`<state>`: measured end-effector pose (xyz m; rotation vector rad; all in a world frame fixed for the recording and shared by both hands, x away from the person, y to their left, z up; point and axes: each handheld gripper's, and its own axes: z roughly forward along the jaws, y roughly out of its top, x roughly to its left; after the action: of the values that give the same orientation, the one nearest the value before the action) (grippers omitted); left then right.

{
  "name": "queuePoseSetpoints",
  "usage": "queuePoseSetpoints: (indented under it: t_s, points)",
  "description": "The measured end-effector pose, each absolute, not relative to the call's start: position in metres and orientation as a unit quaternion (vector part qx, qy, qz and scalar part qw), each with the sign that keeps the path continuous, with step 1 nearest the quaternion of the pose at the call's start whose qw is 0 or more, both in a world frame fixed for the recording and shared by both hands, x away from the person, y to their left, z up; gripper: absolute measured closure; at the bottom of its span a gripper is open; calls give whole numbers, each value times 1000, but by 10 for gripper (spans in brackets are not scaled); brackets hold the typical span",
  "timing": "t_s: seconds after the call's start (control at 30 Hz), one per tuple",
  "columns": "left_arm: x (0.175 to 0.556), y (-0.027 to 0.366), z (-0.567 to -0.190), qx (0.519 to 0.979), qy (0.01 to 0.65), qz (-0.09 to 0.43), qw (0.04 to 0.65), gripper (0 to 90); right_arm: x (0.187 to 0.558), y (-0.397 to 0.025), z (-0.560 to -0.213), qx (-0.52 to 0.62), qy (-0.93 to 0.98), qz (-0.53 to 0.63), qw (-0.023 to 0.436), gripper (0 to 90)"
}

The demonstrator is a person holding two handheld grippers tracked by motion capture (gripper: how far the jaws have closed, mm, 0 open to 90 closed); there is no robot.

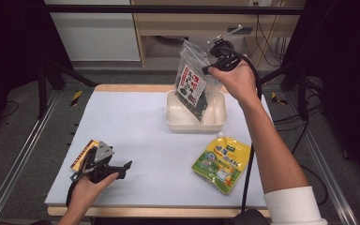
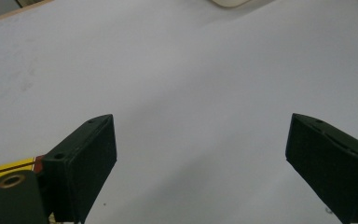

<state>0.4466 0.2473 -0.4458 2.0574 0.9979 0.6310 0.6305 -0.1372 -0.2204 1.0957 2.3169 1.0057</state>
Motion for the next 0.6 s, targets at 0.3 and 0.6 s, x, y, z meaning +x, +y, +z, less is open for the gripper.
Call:
queuePoseSetpoints:
  t_s: [0.3, 0.6]
  points:
    - [447, 247, -446, 804, 390, 246, 375, 85, 630, -136, -223, 392, 825, 361, 188, 848]
    - [447, 247, -447, 805, 389, 246, 374, 85, 630, -134, -227, 388, 826, 366, 182, 846]
